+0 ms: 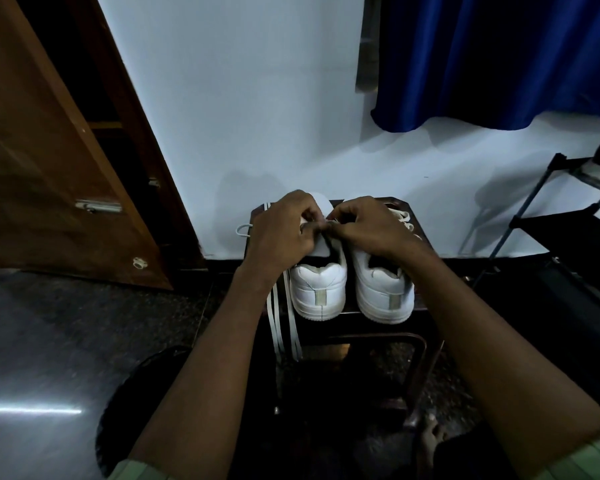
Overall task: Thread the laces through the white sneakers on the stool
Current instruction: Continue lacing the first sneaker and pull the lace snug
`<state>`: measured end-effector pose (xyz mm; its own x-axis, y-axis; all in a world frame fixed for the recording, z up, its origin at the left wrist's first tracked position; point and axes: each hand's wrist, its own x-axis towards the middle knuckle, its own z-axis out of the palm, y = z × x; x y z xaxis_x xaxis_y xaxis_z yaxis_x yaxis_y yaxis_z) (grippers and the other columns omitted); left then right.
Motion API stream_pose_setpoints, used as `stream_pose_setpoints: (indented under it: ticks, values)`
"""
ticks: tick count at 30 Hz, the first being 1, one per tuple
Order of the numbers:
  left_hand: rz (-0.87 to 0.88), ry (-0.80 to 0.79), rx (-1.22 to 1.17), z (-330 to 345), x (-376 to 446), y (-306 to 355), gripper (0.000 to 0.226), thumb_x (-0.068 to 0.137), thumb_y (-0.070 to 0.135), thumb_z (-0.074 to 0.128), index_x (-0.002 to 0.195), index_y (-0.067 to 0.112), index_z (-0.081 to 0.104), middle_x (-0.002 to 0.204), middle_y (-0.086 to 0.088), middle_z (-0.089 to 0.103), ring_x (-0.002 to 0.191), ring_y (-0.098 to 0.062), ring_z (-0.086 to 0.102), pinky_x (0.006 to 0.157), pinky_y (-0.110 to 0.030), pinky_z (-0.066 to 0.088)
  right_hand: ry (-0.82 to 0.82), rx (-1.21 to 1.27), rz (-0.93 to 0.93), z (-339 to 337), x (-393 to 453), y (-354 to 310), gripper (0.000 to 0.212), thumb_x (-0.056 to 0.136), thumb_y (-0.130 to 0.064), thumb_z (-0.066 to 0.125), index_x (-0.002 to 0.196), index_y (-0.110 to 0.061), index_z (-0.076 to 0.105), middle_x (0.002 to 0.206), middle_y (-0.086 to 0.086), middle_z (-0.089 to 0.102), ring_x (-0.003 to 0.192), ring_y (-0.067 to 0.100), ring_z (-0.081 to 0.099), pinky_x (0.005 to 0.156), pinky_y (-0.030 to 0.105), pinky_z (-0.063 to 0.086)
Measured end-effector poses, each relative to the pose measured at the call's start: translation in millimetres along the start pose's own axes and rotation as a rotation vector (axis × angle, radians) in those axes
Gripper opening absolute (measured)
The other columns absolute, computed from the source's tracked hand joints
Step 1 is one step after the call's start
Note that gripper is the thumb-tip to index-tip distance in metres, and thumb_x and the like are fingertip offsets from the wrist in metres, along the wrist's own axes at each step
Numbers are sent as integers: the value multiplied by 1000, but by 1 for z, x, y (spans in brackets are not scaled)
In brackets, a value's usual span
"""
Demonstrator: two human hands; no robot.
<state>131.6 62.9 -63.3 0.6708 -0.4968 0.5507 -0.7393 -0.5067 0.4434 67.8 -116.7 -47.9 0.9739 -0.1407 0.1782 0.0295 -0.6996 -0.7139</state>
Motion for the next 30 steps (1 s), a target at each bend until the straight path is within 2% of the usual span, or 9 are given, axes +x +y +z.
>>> stream_pose_setpoints:
  ticks: [3, 7, 13, 17, 21, 24, 27, 29, 30]
  values:
    - [-190, 27, -371, 5, 5, -1, 18, 97, 11, 64, 85, 24, 66, 91, 12, 66, 87, 3, 61, 84, -21, 47, 0, -5, -25, 0, -2, -2, 21, 87, -35, 72, 79, -17, 78, 75, -1, 75, 77, 17, 72, 70, 34, 52]
    - [-641, -19, -827, 3, 6, 7, 29, 106, 8, 49, 84, 20, 64, 80, 5, 65, 81, -12, 61, 88, -32, 49, 3, -35, -20, 1, -3, -8, 57, 66, -65, 52, 80, -16, 79, 75, -1, 75, 77, 15, 71, 71, 31, 51]
    - [-182, -9, 93, -2, 7, 8, 30, 94, 49, 66, 77, 25, 61, 62, 6, 60, 69, -20, 60, 73, -34, 45, 60, -135, 1, 7, 1, -4, 42, 69, -48, 51, 83, -17, 75, 77, 1, 74, 80, 18, 70, 76, 45, 58]
    - [-97, 14, 154, -4, 7, 7, 21, 87, 49, 71, 98, 31, 65, 79, 4, 72, 83, -25, 68, 77, -36, 52, 69, -123, 10, 8, 1, -4, 31, 70, -42, 55, 82, -23, 77, 77, -2, 74, 79, 17, 70, 77, 44, 58]
    - [-69, 26, 123, -5, 10, -2, 16, 92, 42, 71, 88, 27, 74, 88, 5, 71, 87, -21, 67, 73, -30, 44, 87, -151, -1, 11, 3, -2, 33, 75, -46, 57, 80, -19, 75, 75, 1, 74, 77, 18, 69, 75, 44, 57]
    - [-154, 140, -142, -1, 10, 2, 28, 96, 40, 67, 76, 21, 73, 75, 6, 66, 73, -14, 63, 70, -33, 48, 98, -180, -22, 12, 5, -2, 36, 76, -47, 58, 77, -14, 72, 73, 5, 72, 75, 21, 68, 72, 45, 57]
    - [-560, 242, -848, -6, 17, 11, 36, 100, 39, 62, 71, 17, 64, 62, 7, 58, 60, -12, 49, 59, -28, 38, 99, -186, -21, 12, 4, -1, 34, 79, -49, 61, 77, -17, 73, 74, 1, 73, 75, 20, 68, 73, 43, 57]
    - [-776, 161, -1178, -16, 19, 11, 42, 107, 45, 52, 74, 19, 56, 55, 7, 47, 55, -13, 42, 55, -27, 30, 107, -188, -22, 12, 5, 0, 31, 82, -49, 65, 77, -19, 73, 73, 1, 72, 76, 20, 68, 73, 43, 57]
    - [-798, 93, -1127, -20, 19, 9, 45, 106, 50, 51, 75, 19, 55, 53, 7, 41, 52, -15, 40, 54, -28, 30, 111, -193, -25, 12, 5, 0, 31, 82, -49, 66, 77, -19, 74, 73, 0, 72, 76, 20, 68, 74, 42, 57]
